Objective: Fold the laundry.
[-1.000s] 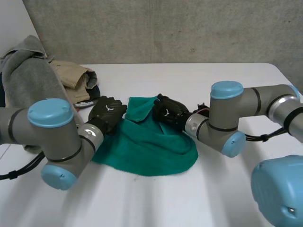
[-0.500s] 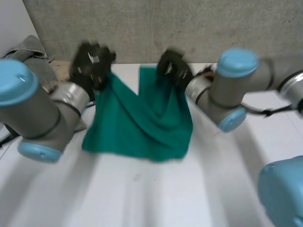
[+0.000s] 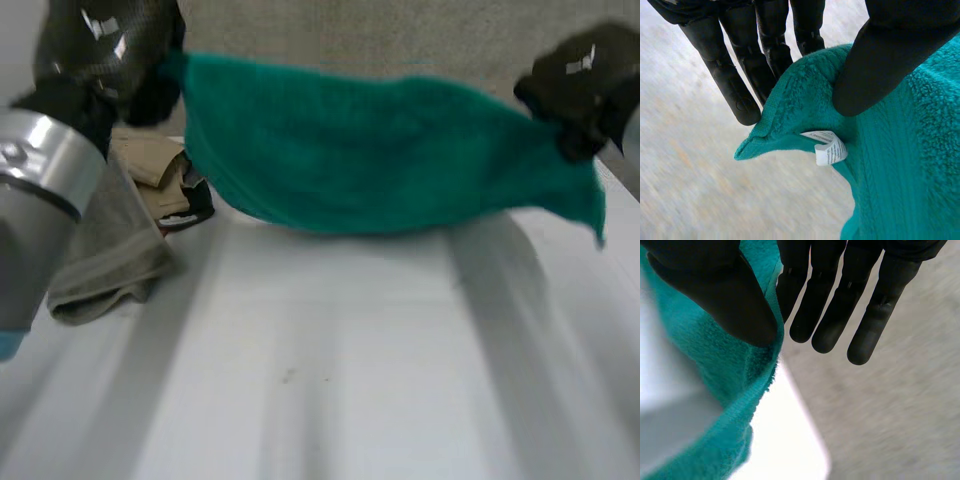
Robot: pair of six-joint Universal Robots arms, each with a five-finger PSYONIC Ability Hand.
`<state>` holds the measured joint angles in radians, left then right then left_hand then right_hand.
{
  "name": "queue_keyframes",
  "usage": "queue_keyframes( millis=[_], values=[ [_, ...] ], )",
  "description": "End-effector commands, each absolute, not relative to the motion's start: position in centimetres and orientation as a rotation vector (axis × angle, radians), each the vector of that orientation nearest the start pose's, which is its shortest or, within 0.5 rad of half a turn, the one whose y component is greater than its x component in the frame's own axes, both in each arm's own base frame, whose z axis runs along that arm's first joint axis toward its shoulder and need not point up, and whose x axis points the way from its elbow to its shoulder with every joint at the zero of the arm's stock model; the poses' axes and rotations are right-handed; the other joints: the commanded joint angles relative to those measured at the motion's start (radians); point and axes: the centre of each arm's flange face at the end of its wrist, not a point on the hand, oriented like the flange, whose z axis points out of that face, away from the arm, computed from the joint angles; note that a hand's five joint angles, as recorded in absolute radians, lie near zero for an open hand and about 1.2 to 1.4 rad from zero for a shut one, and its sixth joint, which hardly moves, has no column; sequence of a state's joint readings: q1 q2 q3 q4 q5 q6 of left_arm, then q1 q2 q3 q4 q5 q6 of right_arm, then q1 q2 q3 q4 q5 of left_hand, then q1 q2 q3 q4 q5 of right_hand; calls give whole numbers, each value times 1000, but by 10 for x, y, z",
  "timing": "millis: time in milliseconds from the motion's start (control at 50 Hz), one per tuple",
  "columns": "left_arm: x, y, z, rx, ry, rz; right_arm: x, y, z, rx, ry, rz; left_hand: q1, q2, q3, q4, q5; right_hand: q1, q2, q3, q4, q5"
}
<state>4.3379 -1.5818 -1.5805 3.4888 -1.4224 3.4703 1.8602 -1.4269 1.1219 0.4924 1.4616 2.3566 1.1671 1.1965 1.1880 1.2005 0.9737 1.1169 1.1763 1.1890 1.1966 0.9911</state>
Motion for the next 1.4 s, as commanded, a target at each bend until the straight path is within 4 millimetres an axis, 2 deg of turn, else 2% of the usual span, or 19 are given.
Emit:
queue_keyframes(
  millis=[20, 60, 160, 240, 300, 320, 400, 480, 600, 660, 800, 900, 980, 1020, 1120, 1140, 1240, 1320, 1400],
  values=[
    [-260, -277, 261, 978, 2022, -2393, 210, -270, 319, -1459, 2372, -1880, 229, 200, 208, 196, 248, 279, 220, 207, 200, 231],
    [-263, -285, 247, 993, 2060, -2353, 214, -289, 300, -1453, 2393, -1853, 229, 200, 208, 196, 248, 279, 220, 207, 200, 231],
    [-280, -331, 228, 1047, 1990, -2323, 223, -329, 282, -1418, 2356, -1963, 229, 200, 208, 196, 248, 279, 220, 207, 200, 231],
    [-300, -370, 247, 1045, 1781, -2432, 231, -366, 285, -1332, 2278, -2153, 229, 200, 208, 196, 248, 279, 220, 207, 200, 231],
    [-308, -391, 268, 990, 1621, -2547, 235, -396, 310, -1184, 2153, -2416, 229, 200, 208, 196, 248, 279, 220, 207, 200, 231],
    [-311, -402, 290, 923, 1476, -2640, 236, -402, 318, -1139, 2112, -2490, 229, 200, 208, 196, 248, 279, 220, 207, 200, 231],
    [-312, -413, 346, 711, 1094, -2859, 235, -420, 368, -856, 1802, -2858, 229, 200, 208, 196, 248, 279, 220, 207, 200, 231],
    [-301, -414, 379, 432, 843, -3000, 232, -427, 391, -674, 1533, -3038, 229, 200, 208, 196, 248, 279, 220, 207, 200, 231],
    [-293, -411, 378, 355, 919, -2989, 230, -409, 416, -623, 1349, -3123, 229, 200, 208, 196, 248, 279, 220, 207, 200, 231],
    [-291, -403, 362, 411, 1072, -2936, 232, -400, 404, -741, 1432, -3022, 229, 200, 208, 196, 248, 279, 220, 207, 200, 231],
    [-293, -368, 287, 659, 1442, -2770, 234, -385, 321, -1027, 1904, -2518, 229, 200, 208, 196, 248, 279, 220, 207, 200, 231],
    [-293, -338, 228, 852, 1689, -2620, 215, -373, 248, -1123, 2234, -2105, 229, 200, 208, 196, 248, 279, 220, 207, 200, 231],
    [-283, -313, 184, 980, 1885, -2399, 209, -368, 202, -1184, 2346, -1892, 229, 200, 208, 196, 248, 279, 220, 207, 200, 231],
    [-274, -291, 159, 1078, 1995, -2214, 206, -362, 191, -1216, 2386, -1826, 229, 200, 208, 196, 248, 279, 220, 207, 200, 231],
    [-247, -234, 157, 1302, 2059, -1876, 179, -320, 161, -1378, 2592, -1408, 229, 200, 208, 196, 248, 279, 220, 207, 200, 231],
    [-238, -211, 157, 1390, 2074, -1757, 174, -311, 165, -1406, 2611, -1361, 229, 200, 208, 196, 248, 279, 220, 207, 200, 231],
    [-215, -152, 165, 1607, 2136, -1453, 149, -257, 192, -1657, 2666, -1163, 229, 200, 208, 196, 248, 279, 220, 207, 200, 231],
    [-208, -138, 174, 1663, 2205, -1311, 135, -244, 188, -1871, 2641, -1074, 229, 200, 208, 196, 248, 279, 220, 207, 200, 231],
    [-218, -168, 177, 1627, 2155, -1386, 137, -255, 187, -1823, 2662, -1190, 229, 200, 208, 196, 248, 279, 220, 207, 200, 231]
  ],
)
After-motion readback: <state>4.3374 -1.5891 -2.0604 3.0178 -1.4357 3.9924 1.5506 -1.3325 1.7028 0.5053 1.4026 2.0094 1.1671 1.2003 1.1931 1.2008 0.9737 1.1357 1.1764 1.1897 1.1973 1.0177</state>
